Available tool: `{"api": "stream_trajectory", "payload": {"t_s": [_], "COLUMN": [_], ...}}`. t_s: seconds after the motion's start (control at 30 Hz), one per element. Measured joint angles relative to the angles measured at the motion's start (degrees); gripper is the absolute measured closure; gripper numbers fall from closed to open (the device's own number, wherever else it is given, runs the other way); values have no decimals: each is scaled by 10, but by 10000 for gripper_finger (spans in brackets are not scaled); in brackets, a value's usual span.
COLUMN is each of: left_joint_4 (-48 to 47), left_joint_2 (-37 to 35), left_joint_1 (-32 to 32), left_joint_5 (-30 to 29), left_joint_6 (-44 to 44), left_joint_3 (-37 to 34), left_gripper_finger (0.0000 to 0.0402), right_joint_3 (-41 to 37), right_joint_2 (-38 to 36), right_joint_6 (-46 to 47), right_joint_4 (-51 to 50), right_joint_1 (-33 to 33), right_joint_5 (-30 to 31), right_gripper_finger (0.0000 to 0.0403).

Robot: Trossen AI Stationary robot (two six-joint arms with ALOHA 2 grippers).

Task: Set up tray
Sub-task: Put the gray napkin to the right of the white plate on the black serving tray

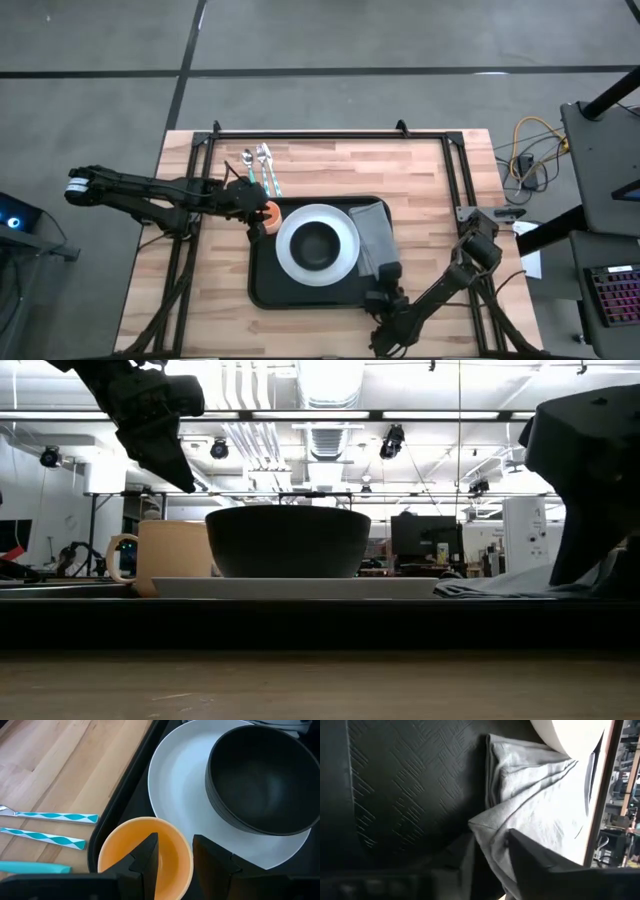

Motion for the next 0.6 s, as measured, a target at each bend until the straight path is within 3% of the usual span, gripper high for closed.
{"api": "stream_trajectory", "payload": {"t_s": [0.17, 0.6], "left_joint_4": [0, 0], "left_joint_2": [0, 0], "left_joint_1": [0, 0], "left_joint_5": [0, 1], "left_joint_6": [0, 0], "left_joint_3": [0, 0], "left_gripper_finger": [300, 300], "right_joint_3": [1, 50], "right_joint_2": [-1, -32], "right_joint_6": [-10, -30], "right_joint_4": [0, -15], "right_joint_1": [-2, -41], "right_joint_5": [-17, -20], "right_gripper_finger": [385, 394]}}
